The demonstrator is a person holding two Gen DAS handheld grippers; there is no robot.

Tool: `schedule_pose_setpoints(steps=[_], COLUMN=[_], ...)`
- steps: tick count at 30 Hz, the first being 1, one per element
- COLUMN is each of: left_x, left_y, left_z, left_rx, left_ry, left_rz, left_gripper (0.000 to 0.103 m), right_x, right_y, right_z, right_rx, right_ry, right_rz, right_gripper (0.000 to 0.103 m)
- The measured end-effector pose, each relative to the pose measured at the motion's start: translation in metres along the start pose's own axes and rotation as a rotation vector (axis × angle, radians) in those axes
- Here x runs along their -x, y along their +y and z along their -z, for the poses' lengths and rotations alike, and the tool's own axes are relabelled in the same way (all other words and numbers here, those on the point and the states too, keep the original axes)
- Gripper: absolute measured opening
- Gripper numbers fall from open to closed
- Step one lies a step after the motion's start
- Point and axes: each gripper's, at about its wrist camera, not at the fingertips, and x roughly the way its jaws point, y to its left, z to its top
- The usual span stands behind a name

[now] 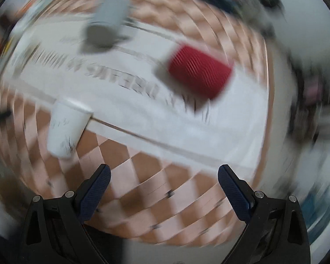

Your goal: Flip cup upside down

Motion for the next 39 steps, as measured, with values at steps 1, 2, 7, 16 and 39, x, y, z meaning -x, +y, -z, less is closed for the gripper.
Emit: schedule_pose_setpoints(steps=[1,2,7,16,39], left_x=[0.001,0.000,-0.037,-0.093,-0.096], left_y=[0.005,0.012,0.022,0.047,0.111], left_z=[0.004,0.011,0.038,0.058,0.035], left_rx=[0.004,0.012,0.038,0.092,0.196], left_ry=[-0.024,-0.040,0.011,0.082,0.040], left_rz=[-0.037,-0.070,-0.196,-0.204,-0.224], left_gripper=[0.102,0.102,0.102,0.102,0.102], right_x=[0.005,0.010,0.005,-0.064,-0.068], right_y=[0.010,0.022,0.110,0.187,0.204], right_z=[-0.005,-0.009,-0.004,0.050,-0.053], right_rx=[0.084,0.200,0.846,1.867,1.295], right_ry=[-0.020,-0.040,-0.111,-0.292,0.104], right_rz=[0.031,0.072,0.276,0.664,0.254], right_gripper=[0.099,0.099,0.099,0.091,0.066])
